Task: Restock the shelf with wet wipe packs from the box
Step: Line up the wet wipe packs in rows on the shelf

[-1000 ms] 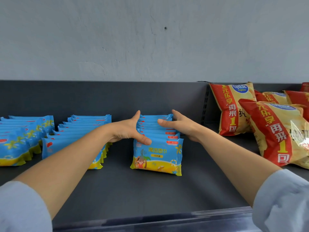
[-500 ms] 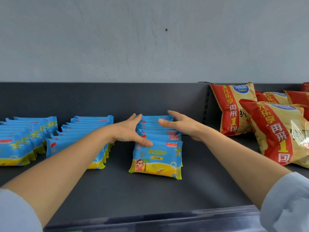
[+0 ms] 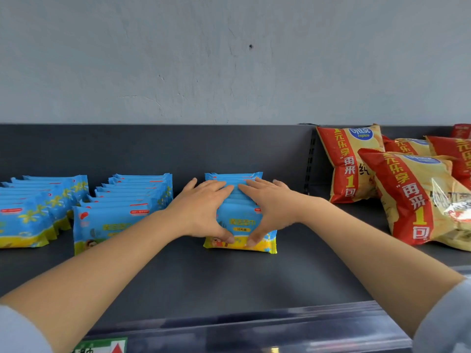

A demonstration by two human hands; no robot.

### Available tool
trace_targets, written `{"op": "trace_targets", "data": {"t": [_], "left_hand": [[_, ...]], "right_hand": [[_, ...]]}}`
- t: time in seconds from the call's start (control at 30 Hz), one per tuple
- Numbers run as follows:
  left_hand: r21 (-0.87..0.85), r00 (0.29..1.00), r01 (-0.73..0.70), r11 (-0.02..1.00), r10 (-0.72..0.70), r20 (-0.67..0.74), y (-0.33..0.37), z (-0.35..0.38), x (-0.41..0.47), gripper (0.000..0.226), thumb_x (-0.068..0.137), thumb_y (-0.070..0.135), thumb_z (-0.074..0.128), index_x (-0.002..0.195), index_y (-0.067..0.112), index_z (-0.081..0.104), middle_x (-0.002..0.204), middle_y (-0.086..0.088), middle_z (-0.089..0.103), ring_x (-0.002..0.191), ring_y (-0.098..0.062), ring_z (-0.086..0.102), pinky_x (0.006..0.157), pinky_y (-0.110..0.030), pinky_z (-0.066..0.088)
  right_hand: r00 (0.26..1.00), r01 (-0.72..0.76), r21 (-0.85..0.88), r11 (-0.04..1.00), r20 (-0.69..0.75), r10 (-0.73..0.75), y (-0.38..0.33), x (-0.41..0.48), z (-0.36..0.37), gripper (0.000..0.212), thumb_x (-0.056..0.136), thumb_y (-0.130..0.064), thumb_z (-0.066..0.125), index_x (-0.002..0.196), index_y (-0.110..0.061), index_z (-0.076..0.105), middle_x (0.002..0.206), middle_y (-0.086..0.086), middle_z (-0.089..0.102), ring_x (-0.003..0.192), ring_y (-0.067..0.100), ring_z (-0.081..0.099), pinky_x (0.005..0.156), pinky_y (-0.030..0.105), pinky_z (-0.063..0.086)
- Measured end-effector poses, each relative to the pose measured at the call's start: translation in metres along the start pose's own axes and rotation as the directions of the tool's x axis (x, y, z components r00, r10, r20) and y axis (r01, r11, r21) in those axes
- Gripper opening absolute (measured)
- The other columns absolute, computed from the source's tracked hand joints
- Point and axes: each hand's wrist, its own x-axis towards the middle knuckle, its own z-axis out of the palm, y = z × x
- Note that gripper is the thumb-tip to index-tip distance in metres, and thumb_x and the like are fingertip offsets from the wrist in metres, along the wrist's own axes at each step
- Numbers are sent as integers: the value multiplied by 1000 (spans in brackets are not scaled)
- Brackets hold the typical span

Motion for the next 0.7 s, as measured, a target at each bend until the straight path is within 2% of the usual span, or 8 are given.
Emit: {"op": "trace_targets", "data": {"t": [0.1,0.2,0.3,0.4,0.5,0.57,0.63,0.7], "left_hand": [[1,999,6,1000,-6,-40,0,3,-2,114,65,72,65,153,22,12,159,5,14,146,-13,11,119,-38,7],[-37,1000,-14,999,14,-5,-1,0,-2,121,61,73,68,153,22,9,158,7,13,146,-13,10,120,-39,9],[-278,998,33,960,-18,56,-7,-9,0,123,61,68,73,153,23,7,159,7,10,146,-11,9,120,-35,13],[-622,987,153,768,-148,60,-11,-17,11,101,76,65,59,154,22,10,160,7,10,146,-11,14,119,-33,17],[-808,947,249,535,-311,86,-17,-14,32,65,100,42,38,154,18,11,160,4,10,147,-15,11,118,-34,12],[-884,914,286,368,-382,137,-23,-7,45,62,97,23,37,153,14,11,160,1,11,146,-18,13,119,-36,13],[-929,877,309,205,-440,194,-27,0,54,56,92,10,38,147,6,27,154,-7,27,144,-25,20,117,-37,19],[-940,839,334,71,-477,262,-27,2,58,32,87,-1,37,114,0,54,124,-13,54,135,-31,36,110,-35,29]], "right_hand": [[999,0,42,999,-44,2,-1,-4,5,120,63,-62,77,152,-16,11,159,1,13,147,18,5,119,34,13],[998,18,51,999,-65,-14,-1,-9,7,118,66,-60,77,152,-15,11,158,1,16,147,18,8,118,31,14],[998,23,88,996,-58,-17,3,-11,5,122,63,-64,76,153,-16,9,159,-1,12,147,17,9,119,33,14],[990,-36,401,915,-112,88,10,-5,3,108,70,-65,69,152,-17,17,156,-3,24,142,16,26,116,34,27],[944,-101,731,675,-143,296,19,8,5,73,91,-56,49,148,-16,31,143,0,45,125,16,50,104,34,42],[917,-133,846,516,-92,388,25,17,6,52,100,-45,36,140,-13,41,130,2,56,114,16,55,101,34,43],[900,-152,902,405,-43,434,30,26,6,41,103,-33,33,131,-7,47,121,4,58,109,18,55,104,36,39],[894,-162,930,329,-3,448,33,34,8,28,101,-25,35,120,-11,52,115,6,59,102,16,57,104,36,39]]}}
